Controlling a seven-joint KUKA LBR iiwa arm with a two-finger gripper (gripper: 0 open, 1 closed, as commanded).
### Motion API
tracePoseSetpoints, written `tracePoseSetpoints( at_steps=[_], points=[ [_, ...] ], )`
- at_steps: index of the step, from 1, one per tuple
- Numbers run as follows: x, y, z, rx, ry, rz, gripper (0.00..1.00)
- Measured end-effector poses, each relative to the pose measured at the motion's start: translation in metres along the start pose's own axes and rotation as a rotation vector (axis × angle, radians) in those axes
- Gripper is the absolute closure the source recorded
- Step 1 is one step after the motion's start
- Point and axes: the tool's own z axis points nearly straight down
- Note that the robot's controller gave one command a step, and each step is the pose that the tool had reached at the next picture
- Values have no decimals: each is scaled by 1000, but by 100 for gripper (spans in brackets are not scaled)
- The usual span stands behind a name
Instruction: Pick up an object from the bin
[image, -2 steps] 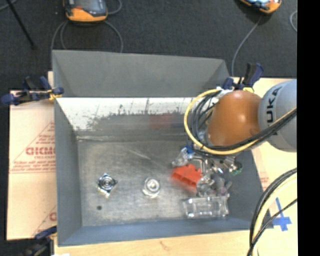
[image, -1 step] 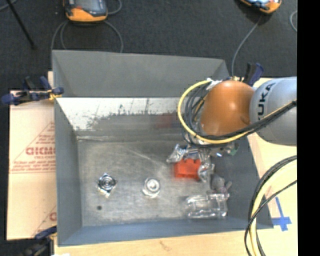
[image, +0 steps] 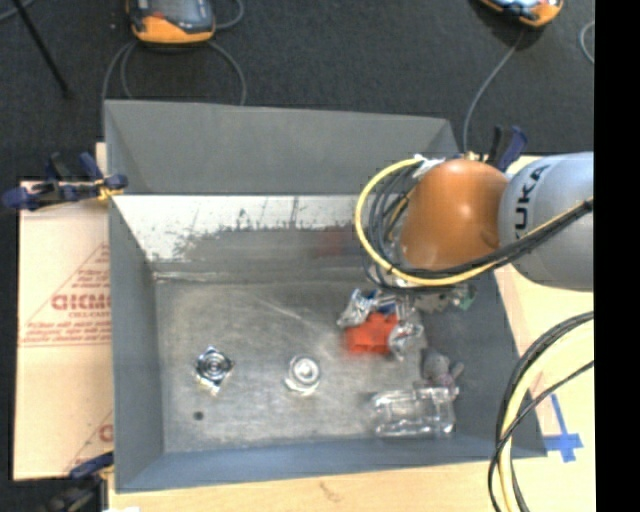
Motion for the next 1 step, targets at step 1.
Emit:
tracePoseSetpoints(
  at_steps=[1],
  points=[
    [23,34,0,17,-11,-112,100]
  ],
)
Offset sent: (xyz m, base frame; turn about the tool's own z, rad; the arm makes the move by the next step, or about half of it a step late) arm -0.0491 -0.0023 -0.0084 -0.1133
